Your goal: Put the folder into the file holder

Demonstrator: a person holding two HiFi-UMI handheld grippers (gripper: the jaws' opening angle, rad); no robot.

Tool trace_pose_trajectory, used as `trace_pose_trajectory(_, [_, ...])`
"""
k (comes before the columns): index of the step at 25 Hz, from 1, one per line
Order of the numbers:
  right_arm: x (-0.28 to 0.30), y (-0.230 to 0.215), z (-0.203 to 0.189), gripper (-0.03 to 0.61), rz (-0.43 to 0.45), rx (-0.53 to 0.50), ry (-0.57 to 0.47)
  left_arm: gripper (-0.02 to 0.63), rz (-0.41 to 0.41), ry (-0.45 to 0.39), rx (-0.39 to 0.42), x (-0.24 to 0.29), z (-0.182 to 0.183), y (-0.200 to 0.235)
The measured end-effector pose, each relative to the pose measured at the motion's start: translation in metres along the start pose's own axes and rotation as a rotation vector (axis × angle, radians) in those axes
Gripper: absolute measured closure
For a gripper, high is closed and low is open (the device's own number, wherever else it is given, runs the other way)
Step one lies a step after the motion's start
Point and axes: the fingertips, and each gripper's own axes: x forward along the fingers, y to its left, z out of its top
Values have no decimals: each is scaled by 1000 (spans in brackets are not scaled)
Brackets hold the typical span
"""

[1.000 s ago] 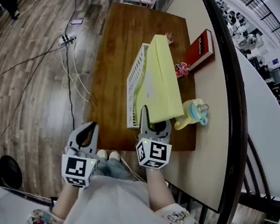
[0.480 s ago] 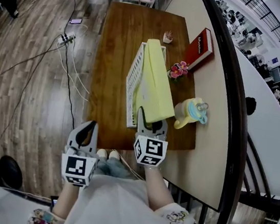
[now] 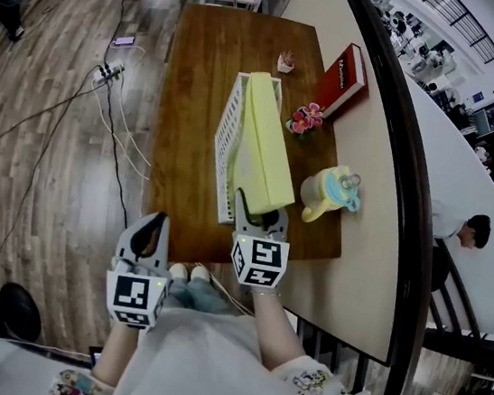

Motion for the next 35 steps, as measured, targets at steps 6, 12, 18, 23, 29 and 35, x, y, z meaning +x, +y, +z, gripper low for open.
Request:
trace_pose_trajectory(6, [-4, -3, -2, 375, 8, 25, 14, 603, -16, -1, 4, 0, 0, -6])
trace_pose_trajectory(12, [-8, -3, -3, 344, 28, 37, 17, 603, -23, -6, 9, -2, 1, -12])
trace_pose_trajectory(18, [-17, -1, -4, 333, 44, 47, 19, 603, -18, -15, 16, -9, 2, -15])
trace_pose_trajectory(23, [-25, 2, -3, 330, 66, 46, 14, 603, -13, -26, 20, -16, 4, -18])
trace_pose_trajectory(29, [-43, 2, 4, 330, 75, 45, -10, 603, -12, -44, 32, -24, 8, -22])
trace_pose_trajectory(35, [-67, -2, 17, 330, 76, 40, -46, 603, -21, -63, 48, -32, 13, -30])
